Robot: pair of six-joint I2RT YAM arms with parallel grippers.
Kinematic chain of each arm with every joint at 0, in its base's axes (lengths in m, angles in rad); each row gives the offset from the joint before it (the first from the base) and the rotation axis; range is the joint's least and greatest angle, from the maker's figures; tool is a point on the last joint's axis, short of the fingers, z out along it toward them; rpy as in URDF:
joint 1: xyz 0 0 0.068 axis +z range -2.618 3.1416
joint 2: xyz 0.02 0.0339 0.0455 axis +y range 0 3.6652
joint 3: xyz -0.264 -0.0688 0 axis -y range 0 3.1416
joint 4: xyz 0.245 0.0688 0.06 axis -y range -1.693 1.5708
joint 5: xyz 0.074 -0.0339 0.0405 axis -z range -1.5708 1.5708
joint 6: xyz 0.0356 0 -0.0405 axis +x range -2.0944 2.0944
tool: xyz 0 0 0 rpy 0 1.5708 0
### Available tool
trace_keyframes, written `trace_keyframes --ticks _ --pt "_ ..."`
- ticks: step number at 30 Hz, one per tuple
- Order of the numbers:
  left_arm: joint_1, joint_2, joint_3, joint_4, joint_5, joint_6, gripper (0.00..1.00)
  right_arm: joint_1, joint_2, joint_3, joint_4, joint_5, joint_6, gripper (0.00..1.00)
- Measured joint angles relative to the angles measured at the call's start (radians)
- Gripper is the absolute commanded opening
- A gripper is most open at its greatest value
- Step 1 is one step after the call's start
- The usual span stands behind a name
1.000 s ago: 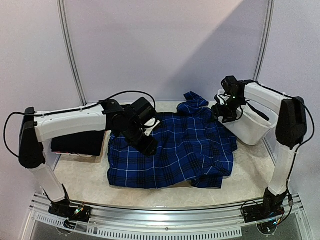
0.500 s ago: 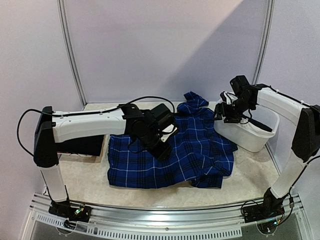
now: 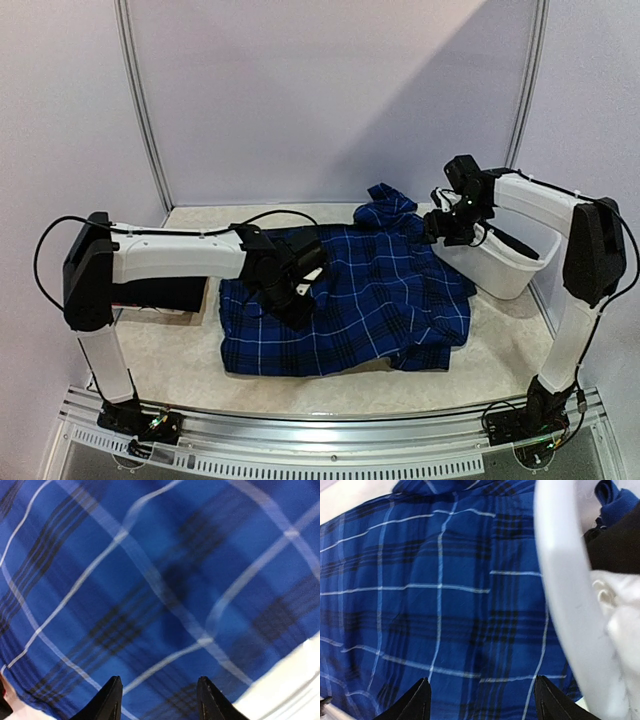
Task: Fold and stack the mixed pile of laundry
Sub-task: Move the flattened shirt to the center of the board.
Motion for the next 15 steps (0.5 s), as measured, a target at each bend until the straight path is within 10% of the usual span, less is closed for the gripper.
trace_keyframes --ticks 15 --pt "0.179 0.013 -0.227 0.087 0.001 -0.082 0.48 -0.01 0.342 0.439 -0.072 0.229 -0.084 0.72"
